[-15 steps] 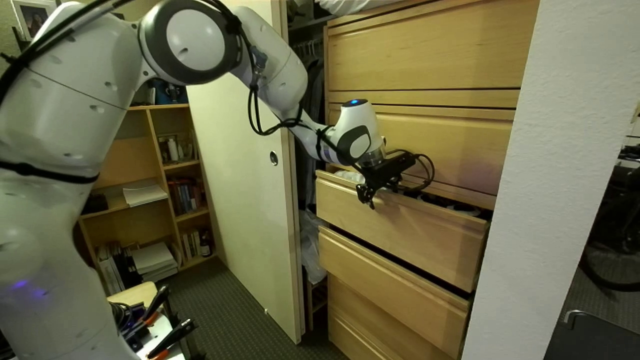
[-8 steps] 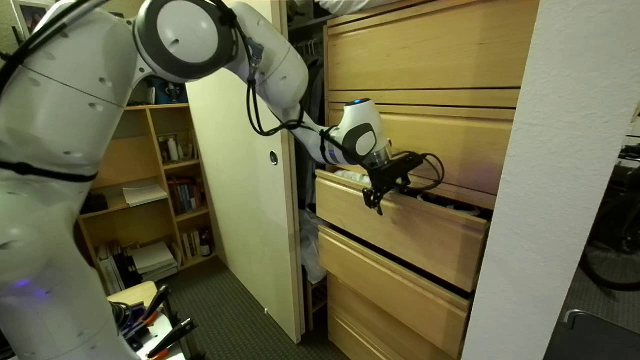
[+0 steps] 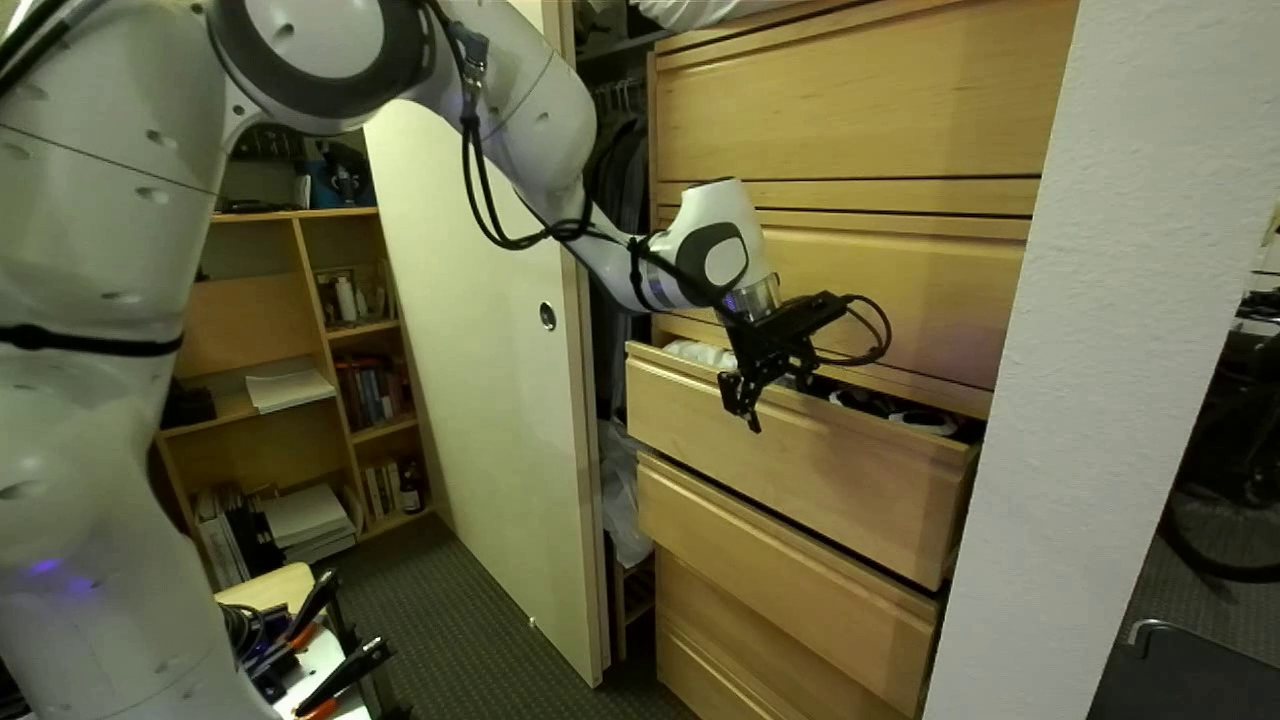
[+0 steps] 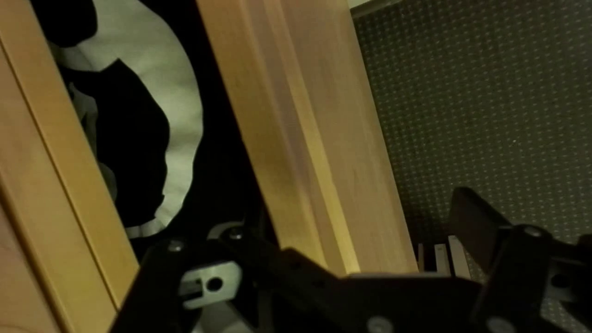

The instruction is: Open the middle drawer of the cabinet.

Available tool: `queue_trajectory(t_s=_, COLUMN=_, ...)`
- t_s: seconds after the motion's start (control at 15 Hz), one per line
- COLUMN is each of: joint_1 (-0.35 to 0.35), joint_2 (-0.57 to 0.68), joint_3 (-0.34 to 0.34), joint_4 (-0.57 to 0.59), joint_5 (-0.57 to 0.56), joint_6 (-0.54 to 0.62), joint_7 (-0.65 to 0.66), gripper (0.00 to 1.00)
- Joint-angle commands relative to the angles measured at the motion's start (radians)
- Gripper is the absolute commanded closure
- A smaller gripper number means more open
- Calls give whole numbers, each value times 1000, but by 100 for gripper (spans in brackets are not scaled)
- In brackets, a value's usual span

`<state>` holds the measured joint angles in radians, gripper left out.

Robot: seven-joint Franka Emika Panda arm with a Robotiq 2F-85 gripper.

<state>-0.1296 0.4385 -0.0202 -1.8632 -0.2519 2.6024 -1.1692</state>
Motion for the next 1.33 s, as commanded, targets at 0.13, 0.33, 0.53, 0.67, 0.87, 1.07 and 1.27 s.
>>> queue_trajectory(t_s=0.13, joint_1=-8, joint_2=-109, joint_3=-7, joint_4=-109, joint_5=-30, joint_6=-66, joint_7=-41, gripper=0)
queue_trajectory(t_s=0.33, joint_1=-9, joint_2=-122, joint_3=-15, joint_4=-136, joint_5=-37, joint_6=-62, joint_7=-59, gripper=0)
queue_trajectory(t_s=0.53, joint_1=-8, joint_2=-129, joint_3=-26, joint_4=-162, joint_5=-60, joint_6=-55, joint_7=-74, gripper=0)
queue_trajectory(t_s=0.67, joint_1=-9, joint_2=-133, joint_3=-30, joint_4=-173, joint_5=-76, joint_6=-59, joint_7=-78, gripper=0)
queue_trajectory(t_s=0.87, joint_1=-11, joint_2=-141, joint_3=-41, joint_4=-191, joint_5=-98, joint_6=-65, joint_7=-83, gripper=0)
queue_trajectory(t_s=1.07, joint_1=-13, joint_2=-157, joint_3=-57, joint_4=-211, joint_5=-123, joint_6=-70, joint_7=-83, gripper=0)
queue_trajectory(t_s=1.27, joint_1=-20, joint_2=-176, joint_3=-71, joint_4=-236, joint_5=-140, joint_6=-63, joint_7=-90, gripper=0)
